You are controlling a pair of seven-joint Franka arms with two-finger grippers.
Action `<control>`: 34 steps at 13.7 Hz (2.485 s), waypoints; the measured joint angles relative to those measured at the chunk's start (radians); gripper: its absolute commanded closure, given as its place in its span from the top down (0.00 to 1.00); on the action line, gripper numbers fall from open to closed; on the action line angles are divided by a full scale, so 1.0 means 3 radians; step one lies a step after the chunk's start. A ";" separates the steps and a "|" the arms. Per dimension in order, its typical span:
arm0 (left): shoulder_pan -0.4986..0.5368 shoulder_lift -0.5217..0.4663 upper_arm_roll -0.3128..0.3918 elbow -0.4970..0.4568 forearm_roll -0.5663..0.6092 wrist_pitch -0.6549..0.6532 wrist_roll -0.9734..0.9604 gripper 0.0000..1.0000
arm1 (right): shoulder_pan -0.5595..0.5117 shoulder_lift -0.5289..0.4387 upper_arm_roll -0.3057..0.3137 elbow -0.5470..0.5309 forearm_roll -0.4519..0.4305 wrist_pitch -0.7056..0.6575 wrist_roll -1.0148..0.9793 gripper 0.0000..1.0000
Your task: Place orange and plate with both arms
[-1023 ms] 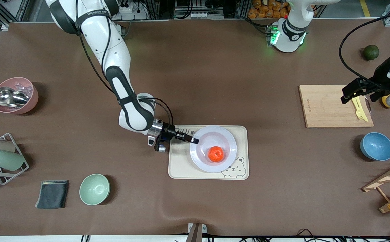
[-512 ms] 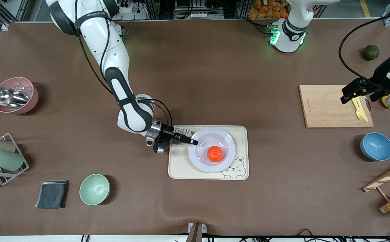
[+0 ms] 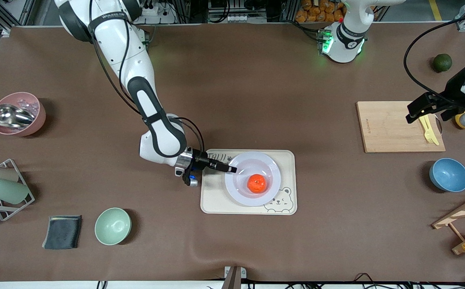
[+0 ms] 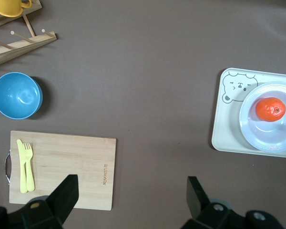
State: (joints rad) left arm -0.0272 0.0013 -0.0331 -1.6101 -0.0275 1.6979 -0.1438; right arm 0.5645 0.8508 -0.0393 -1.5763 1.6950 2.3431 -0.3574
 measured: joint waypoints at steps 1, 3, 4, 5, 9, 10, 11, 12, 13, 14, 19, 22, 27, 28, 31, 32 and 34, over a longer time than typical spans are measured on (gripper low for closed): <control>-0.0001 -0.0001 0.0000 0.0000 0.0000 -0.0003 0.0000 1.00 | -0.0003 -0.0001 -0.0014 0.0032 -0.0169 0.0000 0.0132 0.59; -0.0004 -0.0001 -0.0001 0.0000 0.0000 -0.0004 0.0000 1.00 | -0.0010 -0.0002 -0.0027 0.0066 -0.0349 0.0000 0.0262 0.60; -0.0005 -0.0001 -0.0003 0.0000 0.0000 -0.0005 0.0000 1.00 | -0.0022 -0.0003 -0.0031 0.0070 -0.0399 -0.0001 0.0271 0.60; -0.0006 -0.0001 -0.0006 0.0000 0.0000 -0.0005 0.0000 1.00 | -0.0036 -0.0003 -0.0033 0.0072 -0.0491 -0.0002 0.0296 0.61; -0.0010 -0.0001 -0.0011 0.0001 0.0000 -0.0006 0.0000 1.00 | -0.0156 -0.0014 -0.0035 0.0132 -0.1034 -0.0144 0.0634 0.64; -0.0010 -0.0002 -0.0011 0.0002 0.0000 -0.0007 0.0000 1.00 | -0.0210 -0.0019 -0.0036 0.0183 -0.1139 -0.0282 0.0715 0.66; -0.0010 -0.0002 -0.0011 0.0003 0.0000 -0.0009 0.0000 1.00 | -0.0265 -0.0027 -0.0037 0.0231 -0.1223 -0.0393 0.0776 0.67; -0.0010 -0.0002 -0.0011 0.0004 0.0000 -0.0010 0.0000 1.00 | -0.0323 -0.0035 -0.0038 0.0266 -0.1299 -0.0481 0.0805 0.67; -0.0010 -0.0002 -0.0011 0.0006 0.0000 -0.0011 0.0000 1.00 | -0.0379 -0.0044 -0.0039 0.0292 -0.1374 -0.0578 0.0831 0.68; -0.0010 -0.0002 -0.0011 0.0009 0.0000 -0.0014 0.0000 1.00 | -0.0433 -0.0055 -0.0041 0.0308 -0.1462 -0.0686 0.0858 0.67; -0.0008 -0.0003 -0.0010 0.0015 0.0000 -0.0024 0.0000 1.00 | -0.0632 -0.0132 -0.0212 0.0384 -0.1941 -0.1276 0.1006 0.71; -0.0008 -0.0004 -0.0009 0.0034 0.0000 -0.0024 0.0000 1.00 | -0.0641 -0.0225 -0.0471 0.0581 -0.2257 -0.1793 0.1193 0.77; -0.0007 -0.0008 -0.0008 0.0045 0.0000 -0.0029 0.0000 1.00 | -0.0653 -0.0320 -0.1092 0.0800 -0.2451 -0.2634 0.1223 1.00; -0.0007 -0.0011 -0.0008 0.0046 0.0000 -0.0047 0.0000 1.00 | -0.0657 -0.0327 -0.1239 0.0813 -0.2456 -0.2786 0.1189 1.00; -0.0010 -0.0018 -0.0015 0.0047 0.0000 -0.0103 0.0000 1.00 | -0.0685 -0.0385 -0.1570 0.0822 -0.2499 -0.3115 0.0901 1.00; -0.0010 -0.0022 -0.0021 0.0048 0.0000 -0.0128 0.0000 1.00 | -0.0690 -0.0393 -0.1666 0.0822 -0.2552 -0.3192 0.0796 1.00; -0.0009 -0.0040 -0.0023 0.0053 0.0000 -0.0147 0.0000 1.00 | -0.0695 -0.0394 -0.1823 0.0822 -0.2623 -0.3289 0.0619 1.00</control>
State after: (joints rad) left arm -0.0300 -0.0108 -0.0401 -1.5941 -0.0275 1.6539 -0.1438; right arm 0.3561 0.7326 -0.5862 -1.3296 0.9081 1.3565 -0.1716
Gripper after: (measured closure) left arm 0.000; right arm 0.000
